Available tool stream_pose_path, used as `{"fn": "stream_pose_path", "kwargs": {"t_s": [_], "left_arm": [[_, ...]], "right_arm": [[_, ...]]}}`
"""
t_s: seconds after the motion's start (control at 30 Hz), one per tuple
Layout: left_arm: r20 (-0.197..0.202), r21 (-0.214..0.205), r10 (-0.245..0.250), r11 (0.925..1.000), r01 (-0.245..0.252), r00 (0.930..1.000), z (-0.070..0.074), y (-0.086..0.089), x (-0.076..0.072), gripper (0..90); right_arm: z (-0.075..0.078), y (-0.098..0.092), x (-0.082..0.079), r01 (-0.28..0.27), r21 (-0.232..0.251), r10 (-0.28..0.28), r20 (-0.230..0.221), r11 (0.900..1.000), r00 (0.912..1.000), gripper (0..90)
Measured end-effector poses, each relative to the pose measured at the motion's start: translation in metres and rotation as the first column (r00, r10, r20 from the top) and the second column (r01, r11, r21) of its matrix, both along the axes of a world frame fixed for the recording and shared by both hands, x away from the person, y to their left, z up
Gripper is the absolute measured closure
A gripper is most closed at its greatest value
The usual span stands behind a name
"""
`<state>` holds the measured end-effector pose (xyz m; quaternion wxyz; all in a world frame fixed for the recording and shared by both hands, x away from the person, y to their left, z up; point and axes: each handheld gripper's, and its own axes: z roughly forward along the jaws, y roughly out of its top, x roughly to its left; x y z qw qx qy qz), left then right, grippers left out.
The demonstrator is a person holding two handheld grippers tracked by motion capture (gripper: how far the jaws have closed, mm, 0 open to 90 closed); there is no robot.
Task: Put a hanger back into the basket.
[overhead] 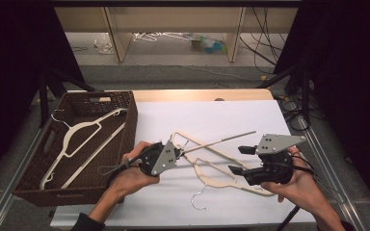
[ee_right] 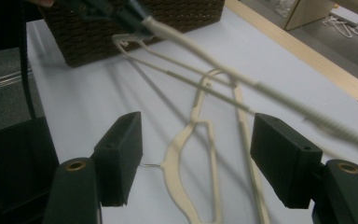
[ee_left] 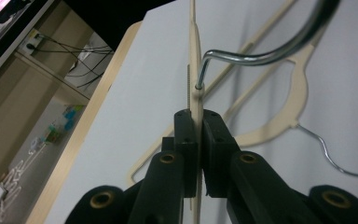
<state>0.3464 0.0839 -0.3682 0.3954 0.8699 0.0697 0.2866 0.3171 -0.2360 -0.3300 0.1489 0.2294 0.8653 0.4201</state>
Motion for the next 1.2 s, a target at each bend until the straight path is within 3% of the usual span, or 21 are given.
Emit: {"fn": "stream_pose_path", "kwargs": {"t_s": [0.03,0.07,0.1,0.23,0.27,0.37,0.47,0.57,0.63,0.73,0.87,0.93,0.97,1.0,1.07,1.1,1.13,1.17,1.2], "left_arm": [[-0.016,-0.017,0.007,0.9998,-0.008,0.9998,0.002,0.002,0.002,85.6],[-0.052,-0.064,0.026,0.9976,-0.029,0.9983,0.009,0.006,0.005,85.6],[-0.052,-0.064,0.026,0.9976,-0.029,0.9983,0.009,0.006,0.005,85.6],[-0.122,-0.147,0.05,0.9868,-0.067,0.9913,0.028,0.015,0.01,85.7],[-0.152,-0.192,0.061,0.9772,-0.09,0.9864,0.034,0.016,0.011,85.6],[-0.2,-0.249,0.077,0.9602,-0.127,0.9768,0.049,0.023,0.012,85.6],[-0.199,-0.278,0.101,0.9481,-0.155,0.9748,0.068,0.033,0.011,85.6],[-0.224,-0.339,0.106,0.9234,-0.18,0.9688,0.089,0.046,0.006,85.6],[-0.246,-0.359,0.096,0.9154,-0.183,0.9646,0.1,0.055,0.004,85.6],[-0.267,-0.397,0.097,0.8956,-0.201,0.9588,0.119,0.068,0.001,85.6],[-0.287,-0.418,0.119,0.8771,-0.236,0.9504,0.141,0.089,-0.001,85.7],[-0.276,-0.412,0.141,0.8762,-0.25,0.9506,0.15,0.1,-0.001,85.7],[-0.264,-0.402,0.175,0.874,-0.273,0.9484,0.156,0.112,0.0,85.7],[-0.264,-0.402,0.175,0.874,-0.273,0.9484,0.156,0.112,0.0,85.7],[-0.258,-0.39,0.223,0.8661,-0.313,0.94,0.157,0.133,0.002,85.7],[-0.258,-0.39,0.223,0.8661,-0.313,0.94,0.157,0.133,0.002,85.7],[-0.264,-0.388,0.25,0.8568,-0.34,0.9315,0.154,0.145,0.005,85.7],[-0.264,-0.388,0.25,0.8568,-0.34,0.9315,0.154,0.145,0.005,85.7],[-0.269,-0.386,0.272,0.8488,-0.362,0.9241,0.151,0.153,0.006,85.7]], "right_arm": [[-0.002,0.002,-0.001,0.001,0.006,-0.001,-0.002,1.0,1.0,34.5],[-0.007,0.005,-0.001,0.006,0.011,-0.006,-0.01,0.9999,0.9999,33.3],[-0.007,0.005,-0.001,0.006,0.011,-0.006,-0.01,0.9999,0.9999,33.3],[-0.021,0.01,0.0,0.007,-0.002,-0.007,-0.04,1.0,0.9992,30.4],[-0.024,0.011,0.001,0.006,-0.005,-0.006,-0.04,1.0,0.9992,30.4],[-0.03,0.011,0.0,-0.003,-0.004,0.003,-0.056,1.0,0.9984,30.4],[-0.034,0.011,-0.002,-0.003,-0.003,0.003,-0.064,1.0,0.9979,29.9],[-0.038,0.01,-0.003,-0.006,0.003,0.006,-0.074,1.0,0.9972,29.6],[-0.043,0.009,-0.004,-0.003,0.0,0.003,-0.08,1.0,0.9968,29.5],[-0.049,0.008,-0.004,-0.006,-0.007,0.005,-0.099,1.0,0.9951,29.5],[-0.054,0.008,-0.004,-0.002,-0.011,0.001,-0.106,0.9999,0.9943,29.5],[-0.056,0.008,-0.004,-0.006,-0.01,0.005,-0.112,0.9999,0.9936,29.2],[-0.058,0.008,-0.005,-0.01,-0.014,0.008,-0.12,0.9998,0.9927,28.8],[-0.058,0.008,-0.005,-0.01,-0.014,0.008,-0.12,0.9998,0.9927,28.8],[-0.061,0.008,-0.006,-0.007,-0.013,0.005,-0.12,0.9999,0.9927,27.2],[-0.061,0.008,-0.006,-0.007,-0.013,0.005,-0.12,0.9999,0.9927,27.2],[-0.063,0.007,-0.006,0.0,-0.011,-0.001,-0.119,0.9999,0.9928,25.9],[-0.063,0.007,-0.006,0.0,-0.011,-0.001,-0.119,0.9999,0.9928,25.9],[-0.064,0.007,-0.007,0.009,-0.012,-0.01,-0.122,0.9999,0.9924,25.7]]}}
